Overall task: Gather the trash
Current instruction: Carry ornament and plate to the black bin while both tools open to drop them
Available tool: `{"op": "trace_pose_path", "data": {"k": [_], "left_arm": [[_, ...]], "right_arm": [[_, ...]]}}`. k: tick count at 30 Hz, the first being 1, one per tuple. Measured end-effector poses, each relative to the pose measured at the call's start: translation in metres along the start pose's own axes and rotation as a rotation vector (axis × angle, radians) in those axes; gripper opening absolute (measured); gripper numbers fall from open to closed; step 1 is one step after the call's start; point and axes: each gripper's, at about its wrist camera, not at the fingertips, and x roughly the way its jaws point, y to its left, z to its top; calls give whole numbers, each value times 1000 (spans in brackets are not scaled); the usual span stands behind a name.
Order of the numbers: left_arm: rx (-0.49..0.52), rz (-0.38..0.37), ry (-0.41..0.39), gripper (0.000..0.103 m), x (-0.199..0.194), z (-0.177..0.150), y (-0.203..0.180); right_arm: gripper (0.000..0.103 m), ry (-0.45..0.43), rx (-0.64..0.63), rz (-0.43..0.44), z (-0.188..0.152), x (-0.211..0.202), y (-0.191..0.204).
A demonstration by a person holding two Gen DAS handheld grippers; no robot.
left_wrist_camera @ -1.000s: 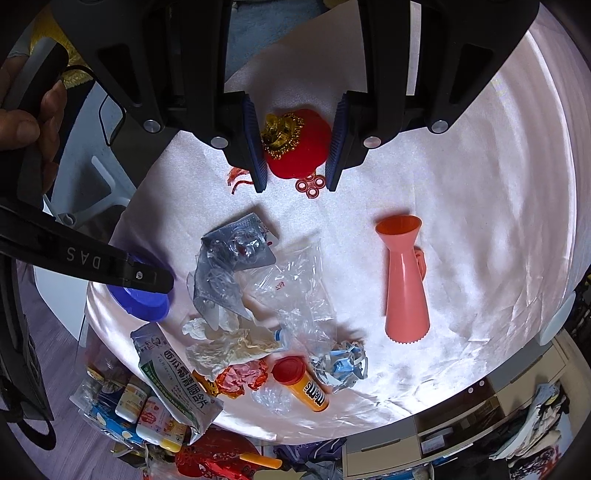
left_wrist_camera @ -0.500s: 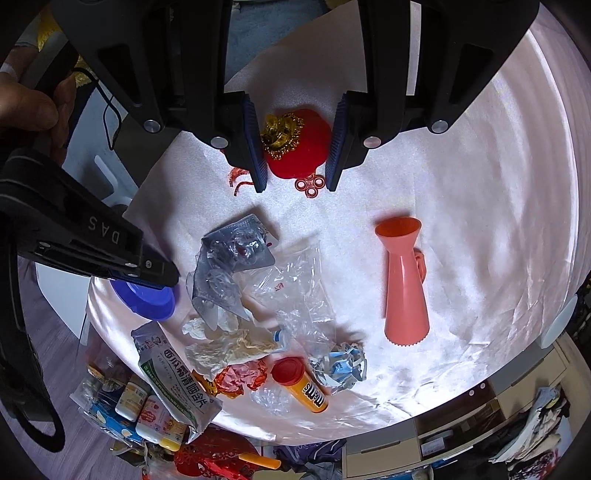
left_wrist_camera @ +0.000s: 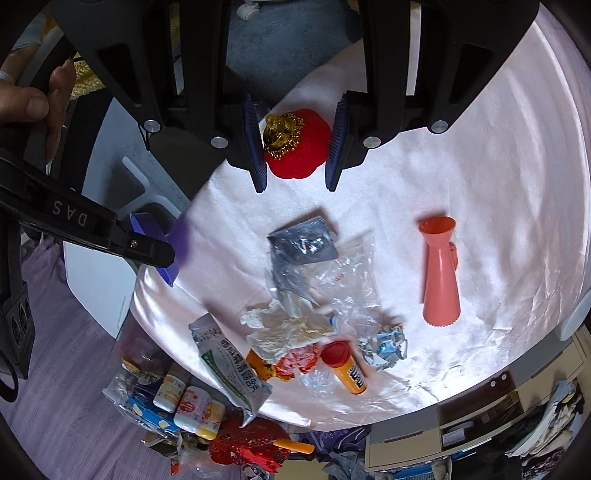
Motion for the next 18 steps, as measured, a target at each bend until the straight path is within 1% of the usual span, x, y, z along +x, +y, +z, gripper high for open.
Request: {"op": "trace_pose_path", "data": {"k": [4,8,12,15,18], "left_arm": [[22,-38,13,31,3,-18,-23],[67,-55,31,31,10,-32,-51],[105,-50,61,31,25,-44,-72],[121,-37,91,31,42,-54,-81],[135,-26,125,31,60,-59,-87]], "right_arm": [[4,2,51,11,-17,-15,-20],[4,12,89,-5,-37,-23,-40],[4,40,117,-16,-52,-17,-56],[4,72,148,-11,-64,-6,-67],[4,104,164,-29,-71,6,-78]]}}
